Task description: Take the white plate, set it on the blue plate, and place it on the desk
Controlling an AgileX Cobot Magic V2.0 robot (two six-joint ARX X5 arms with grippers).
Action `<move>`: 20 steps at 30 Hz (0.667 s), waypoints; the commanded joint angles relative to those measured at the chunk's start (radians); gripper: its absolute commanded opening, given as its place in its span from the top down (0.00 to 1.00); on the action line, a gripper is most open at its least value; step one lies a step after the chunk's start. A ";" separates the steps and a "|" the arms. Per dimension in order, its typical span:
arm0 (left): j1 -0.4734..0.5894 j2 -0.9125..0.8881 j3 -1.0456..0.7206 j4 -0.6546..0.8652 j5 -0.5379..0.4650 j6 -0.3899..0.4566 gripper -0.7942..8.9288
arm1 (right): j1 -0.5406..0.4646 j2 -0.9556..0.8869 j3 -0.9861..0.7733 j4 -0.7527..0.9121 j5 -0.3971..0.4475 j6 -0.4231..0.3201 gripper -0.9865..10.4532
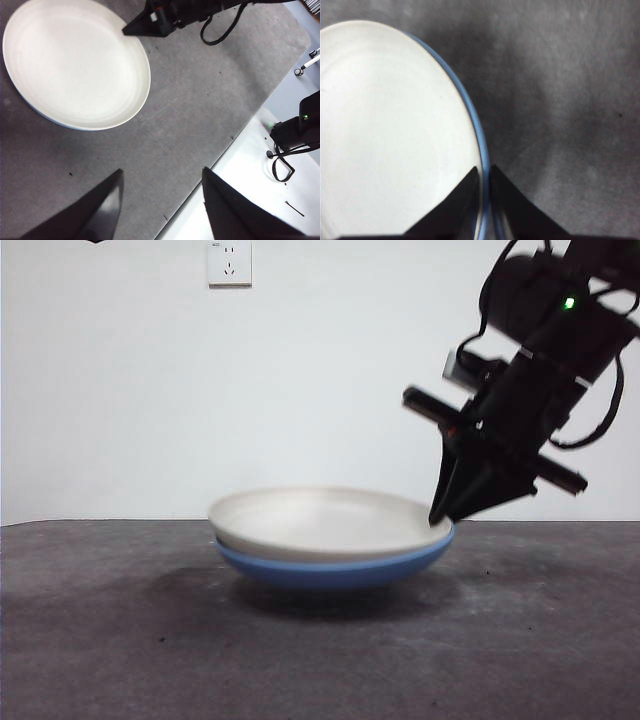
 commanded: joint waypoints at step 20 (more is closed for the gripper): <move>-0.005 0.007 0.011 0.003 0.005 0.008 0.66 | 0.018 0.095 0.022 0.043 0.000 0.041 0.66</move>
